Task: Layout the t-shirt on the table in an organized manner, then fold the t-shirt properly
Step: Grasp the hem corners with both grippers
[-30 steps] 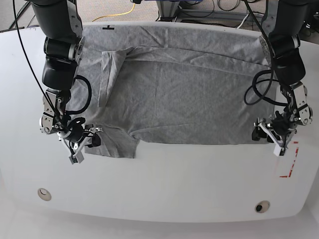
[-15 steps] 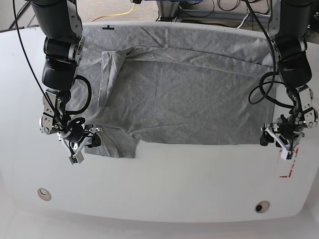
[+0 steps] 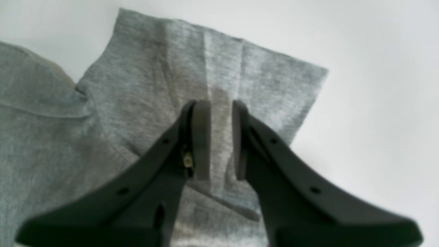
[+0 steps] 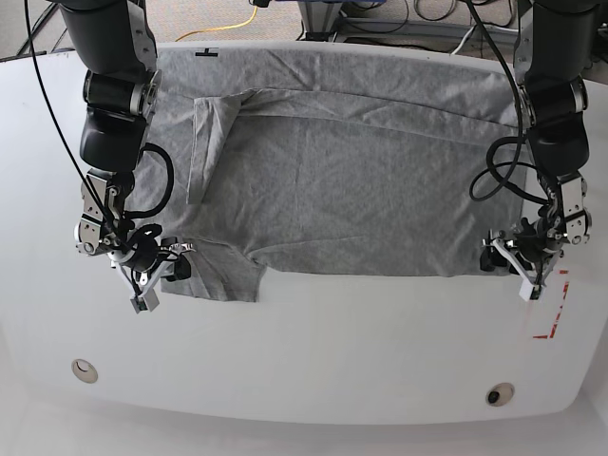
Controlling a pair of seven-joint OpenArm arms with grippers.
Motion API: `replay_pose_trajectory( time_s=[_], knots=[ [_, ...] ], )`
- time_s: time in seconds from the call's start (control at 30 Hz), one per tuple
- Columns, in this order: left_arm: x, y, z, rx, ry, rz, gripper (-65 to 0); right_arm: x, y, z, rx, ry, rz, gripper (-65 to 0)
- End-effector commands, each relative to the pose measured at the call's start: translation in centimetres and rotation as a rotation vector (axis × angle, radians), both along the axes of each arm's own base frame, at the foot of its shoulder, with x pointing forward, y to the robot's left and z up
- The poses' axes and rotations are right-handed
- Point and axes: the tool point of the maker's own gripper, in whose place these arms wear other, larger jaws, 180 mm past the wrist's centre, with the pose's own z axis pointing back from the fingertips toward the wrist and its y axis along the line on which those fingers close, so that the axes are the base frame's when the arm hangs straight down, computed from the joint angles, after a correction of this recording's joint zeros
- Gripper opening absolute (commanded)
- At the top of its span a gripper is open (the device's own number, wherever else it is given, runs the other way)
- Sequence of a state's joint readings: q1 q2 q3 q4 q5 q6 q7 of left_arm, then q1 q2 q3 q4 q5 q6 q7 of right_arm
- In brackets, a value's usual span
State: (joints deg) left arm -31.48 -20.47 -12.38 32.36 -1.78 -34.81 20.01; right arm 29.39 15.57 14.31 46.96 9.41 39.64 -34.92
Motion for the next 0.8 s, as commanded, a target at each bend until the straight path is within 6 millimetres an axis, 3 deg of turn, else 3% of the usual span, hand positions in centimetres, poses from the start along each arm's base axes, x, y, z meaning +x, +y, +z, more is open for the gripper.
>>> replay_pose_trajectory(
  time_s=[0.0, 0.43, 0.77],
  knots=[
    [1.0, 1.1, 1.4, 0.017, -0.029, 0.026, -27.1, 1.8, -0.5, 2.5, 0.012, -0.076, -0.009, -54.9],
    [1.0, 3.4, 1.6, 0.060, -0.032, 0.112, -27.1, 1.6, -0.6, 2.4, 0.014, -0.073, -0.012, -54.9],
    [1.3, 3.6, 2.3, 0.070, -0.051, 0.110, -27.1, 1.7, -0.4, 2.4, 0.017, -0.073, -0.010, -54.9]
  ],
)
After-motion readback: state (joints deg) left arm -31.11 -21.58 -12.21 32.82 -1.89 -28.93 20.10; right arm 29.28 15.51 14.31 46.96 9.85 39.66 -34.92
